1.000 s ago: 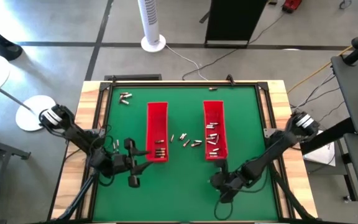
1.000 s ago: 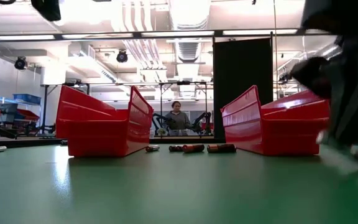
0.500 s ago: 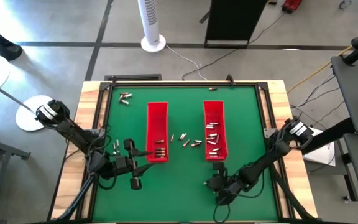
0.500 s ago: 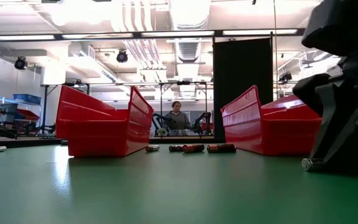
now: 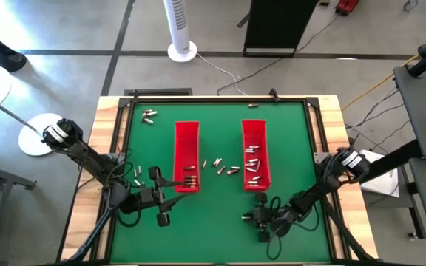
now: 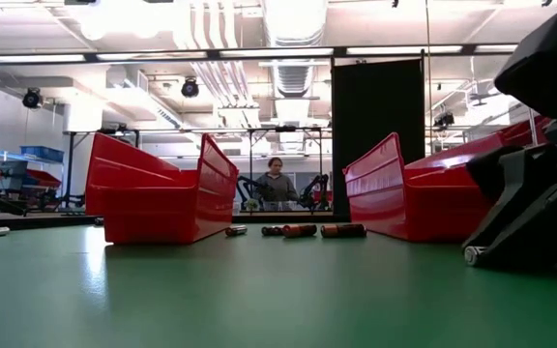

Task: Sort batteries
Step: Put the silver battery into the right red bin

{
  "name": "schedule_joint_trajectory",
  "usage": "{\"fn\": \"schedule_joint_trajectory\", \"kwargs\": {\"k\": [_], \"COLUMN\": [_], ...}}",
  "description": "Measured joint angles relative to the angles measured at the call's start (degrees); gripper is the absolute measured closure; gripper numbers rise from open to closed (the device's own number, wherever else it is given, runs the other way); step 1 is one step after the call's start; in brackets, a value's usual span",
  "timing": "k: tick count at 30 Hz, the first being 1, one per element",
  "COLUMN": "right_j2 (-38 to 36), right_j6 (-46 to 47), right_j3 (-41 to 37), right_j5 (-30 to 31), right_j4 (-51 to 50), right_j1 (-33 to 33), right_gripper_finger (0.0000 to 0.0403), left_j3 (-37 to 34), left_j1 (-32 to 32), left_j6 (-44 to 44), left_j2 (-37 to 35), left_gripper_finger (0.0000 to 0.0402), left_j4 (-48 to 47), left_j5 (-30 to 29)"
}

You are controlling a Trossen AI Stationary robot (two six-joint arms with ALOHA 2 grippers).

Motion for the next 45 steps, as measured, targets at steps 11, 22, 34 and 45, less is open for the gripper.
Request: {"fn": "schedule_joint_trajectory", "kwargs": {"k": [11,22,34,45], "right_j2": [2.65,-4.25,-22.14,-22.55], "right_j6": [-1.04,-3.08,-6.44,-18.95], "right_j3": [-1.37,0.82,17.18,26.11], "right_j5": [0.27,-5.32,-5.35,-8.89], "right_j4": [2.21,-11.22,-59.55,-77.63], "right_j1": [0.39,-0.64,-4.22,-22.59], "right_gripper_finger": [0.0359,0.0378,0.0378,0.0378], "left_j3": [-0.05,-0.01,-0.34,-0.34], "left_j1": [0.13,0.24,0.26,0.26], "left_j6": [0.54,1.67,0.31,0.03], "left_j2": [0.11,0.11,-0.02,-0.07], "left_gripper_finger": [0.0241,0.0245,0.0245,0.0245], "left_j4": [-1.41,-2.44,-5.76,-6.35], "left_j5": [-0.34,-6.26,-6.81,-7.73]}}
